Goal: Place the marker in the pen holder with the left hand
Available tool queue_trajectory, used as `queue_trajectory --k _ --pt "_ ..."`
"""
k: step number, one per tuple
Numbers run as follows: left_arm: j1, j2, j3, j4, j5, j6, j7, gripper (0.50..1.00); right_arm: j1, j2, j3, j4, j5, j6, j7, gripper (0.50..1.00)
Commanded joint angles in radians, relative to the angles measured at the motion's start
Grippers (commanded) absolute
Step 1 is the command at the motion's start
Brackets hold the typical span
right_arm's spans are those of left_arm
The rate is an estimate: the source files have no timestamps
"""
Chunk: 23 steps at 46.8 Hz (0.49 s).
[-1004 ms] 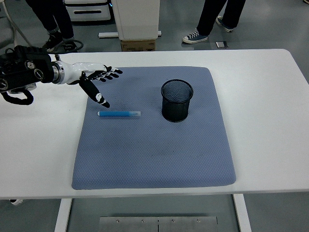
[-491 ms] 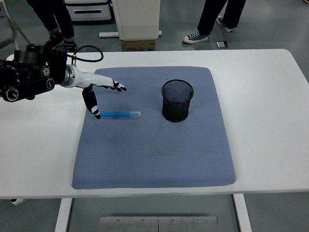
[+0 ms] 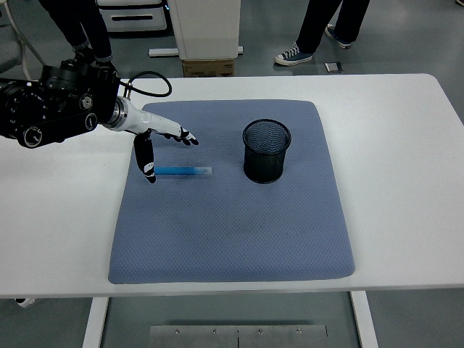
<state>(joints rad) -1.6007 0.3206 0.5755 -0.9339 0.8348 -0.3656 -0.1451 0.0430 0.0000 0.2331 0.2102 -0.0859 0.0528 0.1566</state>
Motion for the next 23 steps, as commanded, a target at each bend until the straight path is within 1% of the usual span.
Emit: queue_trajectory --k 1,9,23 --pt "-0.001 -0.014 0.000 0.000 -0.002 -0.009 0.012 1.000 0.000 0.000 0.000 0.000 0.000 -0.001 0.000 1.000" --pt "-0.001 -0.035 0.001 0.003 0.001 -0.012 0.044 1.000 0.000 0.000 0.000 0.000 0.000 -0.001 0.000 1.000" --pt "0.001 -0.074 0.014 0.020 0.029 -0.012 0.048 1.000 0.000 0.000 0.000 0.000 0.000 -0.001 0.000 1.000"
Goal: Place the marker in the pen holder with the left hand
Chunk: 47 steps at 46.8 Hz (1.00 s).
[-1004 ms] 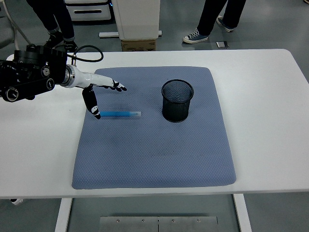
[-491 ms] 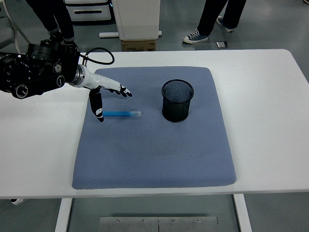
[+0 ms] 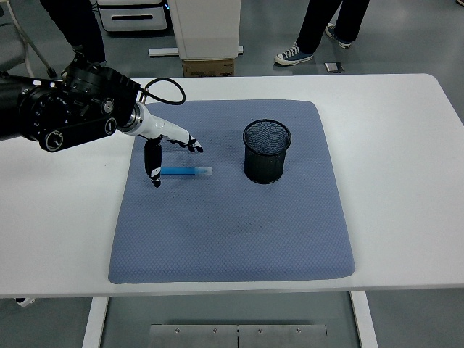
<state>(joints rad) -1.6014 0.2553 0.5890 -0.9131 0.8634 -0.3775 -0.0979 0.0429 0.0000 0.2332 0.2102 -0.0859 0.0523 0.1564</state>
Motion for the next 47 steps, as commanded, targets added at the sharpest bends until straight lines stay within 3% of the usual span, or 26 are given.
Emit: queue_trajectory --k 1,9,16,34,47 --pt "0.001 -0.013 0.000 0.000 0.000 0.000 0.001 1.000 0.000 0.000 0.000 0.000 0.000 0.000 0.000 1.000" --pt "0.001 -0.030 0.002 0.000 0.003 0.000 0.007 1.000 0.000 0.000 0.000 0.000 0.000 0.000 0.000 1.000" --pt "0.000 -0.041 0.002 0.000 0.026 0.000 0.076 1.000 0.000 0.000 0.000 0.000 0.000 0.000 0.000 1.000" --pt "-0.002 -0.051 0.000 -0.001 0.026 -0.001 0.080 1.000 0.000 0.000 0.000 0.000 0.000 0.000 0.000 1.000" --pt "-0.008 -0.053 0.000 -0.003 0.026 -0.035 0.078 0.985 0.000 0.000 0.000 0.000 0.000 0.001 0.000 1.000"
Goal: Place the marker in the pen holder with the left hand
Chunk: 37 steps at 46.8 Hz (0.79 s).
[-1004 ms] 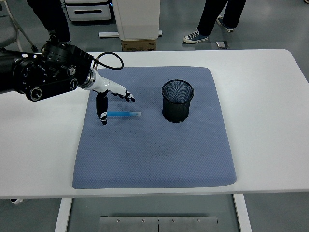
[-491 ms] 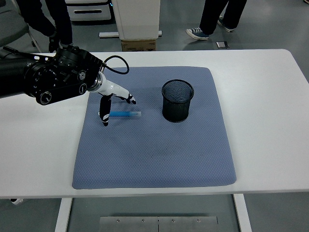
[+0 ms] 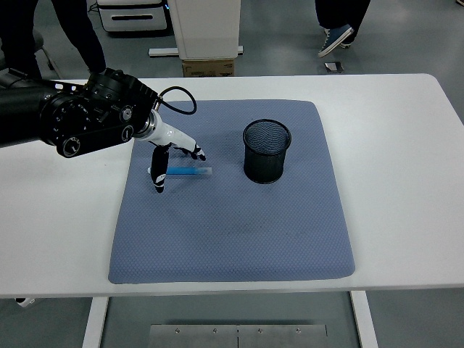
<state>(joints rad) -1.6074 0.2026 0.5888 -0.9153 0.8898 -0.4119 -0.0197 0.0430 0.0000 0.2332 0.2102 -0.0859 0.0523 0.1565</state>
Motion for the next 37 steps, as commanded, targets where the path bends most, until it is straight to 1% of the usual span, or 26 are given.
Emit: queue_trajectory --k 1,10,16,19,24,37 --pt "-0.002 0.000 0.000 0.000 0.000 -0.001 0.000 0.979 0.000 0.000 0.000 0.000 0.000 0.000 0.000 1.000" --pt "-0.002 -0.009 0.000 0.000 0.000 -0.001 0.000 0.880 0.000 0.000 0.000 0.000 0.000 0.001 0.000 1.000" --pt "0.000 -0.014 0.000 0.000 0.000 -0.001 0.000 0.856 0.000 0.000 0.000 0.000 0.000 0.001 0.000 1.000" --pt "-0.002 -0.019 0.000 0.000 0.000 -0.001 0.000 0.827 0.000 0.000 0.000 0.000 0.000 0.001 0.000 1.000" --pt "0.000 -0.023 0.000 0.001 0.001 -0.001 0.000 0.815 0.000 0.000 0.000 0.000 0.000 0.000 0.000 1.000" --pt "0.000 -0.038 0.000 0.001 0.001 0.007 0.001 0.810 0.000 0.000 0.000 0.000 0.000 0.001 0.000 1.000"
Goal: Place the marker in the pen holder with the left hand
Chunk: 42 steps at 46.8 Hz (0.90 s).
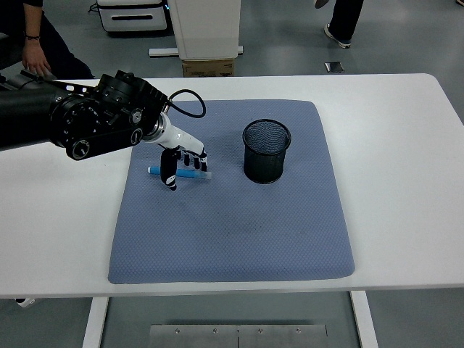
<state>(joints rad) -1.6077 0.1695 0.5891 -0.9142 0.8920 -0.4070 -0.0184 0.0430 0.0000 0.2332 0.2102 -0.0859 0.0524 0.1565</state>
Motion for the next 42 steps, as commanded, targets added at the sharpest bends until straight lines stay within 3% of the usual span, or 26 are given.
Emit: queue_trajectory --k 1,10,28,42 --pt "0.002 -0.005 0.000 0.002 -0.001 0.002 0.000 0.807 0.000 0.000 0.000 0.000 0.000 0.000 0.000 1.000" --pt "0.002 -0.018 0.000 0.000 0.001 0.004 0.000 0.742 0.000 0.000 0.000 0.000 0.000 0.001 0.000 1.000" --pt "0.009 -0.021 0.001 0.002 0.024 0.005 0.000 0.675 0.000 0.000 0.000 0.000 0.000 0.000 0.000 1.000" --pt "0.012 -0.021 0.001 0.003 0.036 0.007 0.000 0.657 0.000 0.000 0.000 0.000 0.000 0.000 0.000 1.000"
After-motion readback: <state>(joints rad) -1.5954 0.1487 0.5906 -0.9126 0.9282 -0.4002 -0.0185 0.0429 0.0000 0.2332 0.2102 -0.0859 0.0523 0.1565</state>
